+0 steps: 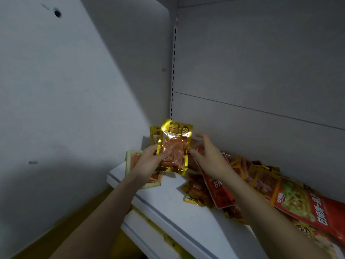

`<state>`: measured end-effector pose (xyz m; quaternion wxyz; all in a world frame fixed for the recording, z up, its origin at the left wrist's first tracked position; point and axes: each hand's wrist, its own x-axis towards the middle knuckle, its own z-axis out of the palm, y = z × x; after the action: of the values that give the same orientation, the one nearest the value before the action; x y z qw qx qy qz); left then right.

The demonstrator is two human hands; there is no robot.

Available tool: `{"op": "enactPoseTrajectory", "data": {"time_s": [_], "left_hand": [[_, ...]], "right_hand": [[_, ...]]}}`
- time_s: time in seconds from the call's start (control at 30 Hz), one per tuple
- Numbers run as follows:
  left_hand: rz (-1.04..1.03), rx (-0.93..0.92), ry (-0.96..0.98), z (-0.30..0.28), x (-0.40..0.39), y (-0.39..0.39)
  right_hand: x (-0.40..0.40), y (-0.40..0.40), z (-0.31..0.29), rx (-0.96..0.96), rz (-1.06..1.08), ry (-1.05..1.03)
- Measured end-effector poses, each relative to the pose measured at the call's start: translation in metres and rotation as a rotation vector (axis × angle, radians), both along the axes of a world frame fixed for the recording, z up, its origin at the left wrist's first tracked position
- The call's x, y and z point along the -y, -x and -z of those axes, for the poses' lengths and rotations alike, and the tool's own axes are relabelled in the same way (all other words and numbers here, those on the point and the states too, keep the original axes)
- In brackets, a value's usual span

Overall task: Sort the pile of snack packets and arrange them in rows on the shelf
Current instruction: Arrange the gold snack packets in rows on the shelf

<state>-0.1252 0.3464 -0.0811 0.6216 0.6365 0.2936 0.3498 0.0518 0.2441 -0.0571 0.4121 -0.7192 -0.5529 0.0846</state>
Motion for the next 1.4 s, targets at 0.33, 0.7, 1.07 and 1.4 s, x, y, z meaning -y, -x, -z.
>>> {"op": "enactPoseTrajectory", "data": {"time_s": [0.33, 0.7, 1.07, 1.4], "left_hand": [[-0.016, 0.139, -0.068, 0.047, 0.025, 0.000], [0.014, 0.121, -0.084, 0.061, 0.019, 0.002], [-0.027, 0.179, -0.106, 0.066, 0.019, 0.009], [-0.060, 0.094, -0.121, 0.058, 0.017, 0.026]], "right_hand": [[0.036, -0.031, 0.028, 0.657, 0.147, 0.537], [0.050, 0.022, 0.019, 0.368, 0.086, 0.473], [0.055, 0.049, 0.028, 0.450, 0.198, 0.428], [0.060, 0.057, 0.045, 0.478, 0.413, 0.144]]}}
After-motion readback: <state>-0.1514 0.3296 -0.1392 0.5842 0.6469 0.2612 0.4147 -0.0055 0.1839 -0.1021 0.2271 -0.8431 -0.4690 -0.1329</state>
